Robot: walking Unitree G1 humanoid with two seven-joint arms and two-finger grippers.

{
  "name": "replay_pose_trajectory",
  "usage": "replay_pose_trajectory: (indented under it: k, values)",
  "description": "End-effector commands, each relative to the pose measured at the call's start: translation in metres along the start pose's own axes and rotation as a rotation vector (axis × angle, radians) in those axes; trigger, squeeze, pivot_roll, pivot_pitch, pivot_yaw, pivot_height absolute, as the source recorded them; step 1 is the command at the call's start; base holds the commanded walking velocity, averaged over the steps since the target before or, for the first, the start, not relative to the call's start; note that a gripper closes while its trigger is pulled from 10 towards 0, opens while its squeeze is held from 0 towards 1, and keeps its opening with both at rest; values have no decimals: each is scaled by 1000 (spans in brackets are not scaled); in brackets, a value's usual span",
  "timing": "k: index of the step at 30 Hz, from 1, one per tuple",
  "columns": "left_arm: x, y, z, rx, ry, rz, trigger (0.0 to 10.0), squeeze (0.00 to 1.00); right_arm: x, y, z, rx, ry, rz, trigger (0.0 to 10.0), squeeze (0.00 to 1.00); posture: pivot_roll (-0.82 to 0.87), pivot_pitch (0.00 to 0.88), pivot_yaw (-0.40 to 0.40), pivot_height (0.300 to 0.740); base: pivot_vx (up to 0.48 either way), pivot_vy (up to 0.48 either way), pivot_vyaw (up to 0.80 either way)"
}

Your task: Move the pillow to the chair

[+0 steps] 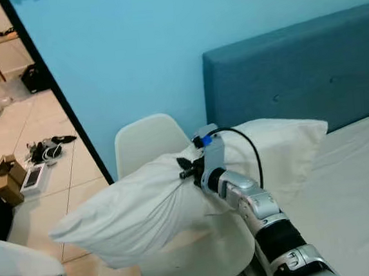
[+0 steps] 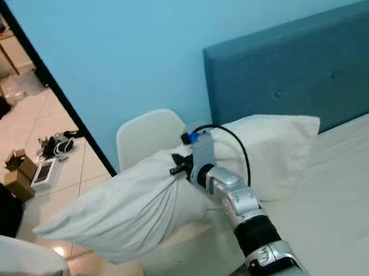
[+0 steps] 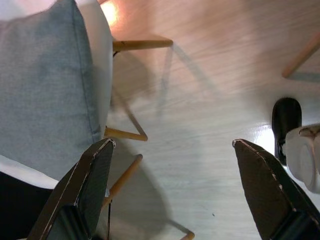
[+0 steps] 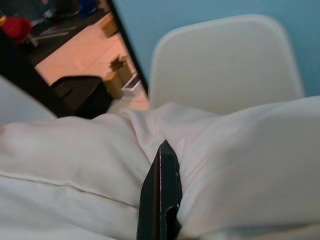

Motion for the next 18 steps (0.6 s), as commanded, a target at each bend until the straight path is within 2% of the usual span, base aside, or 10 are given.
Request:
replay_pose_trajectory:
  k: [1, 8, 18]
  values:
    - [-5, -11, 1, -39, 17, -10, 10000, 0, -19, 11, -6, 53, 81, 29, 10000, 0, -137, 30, 82, 740, 0, 0, 0]
    - [-4, -13, 2, -47, 22, -16, 10000, 0, -21, 2, -8, 9, 82, 0, 10000, 0, -140, 41, 82, 730, 0, 0, 0]
    - [-5, -16, 2, -54, 29, -11, 10000, 0, -10, -12, -9, -81, 4, -5, 10000, 0, -139, 47, 79, 680, 0, 0, 0]
Point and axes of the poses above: a point about 5 cm out from each wrist's last joint towards the gripper, its own z axis pointing back from the gripper into the wrist, its own y axis along the axis of the wrist's last joint, x = y × z, the point moved 1 cm from there along -z, pointing out of the wrist towards the gripper, and after that the axes turned 2 degrees about -z, right-handed, at the moved point
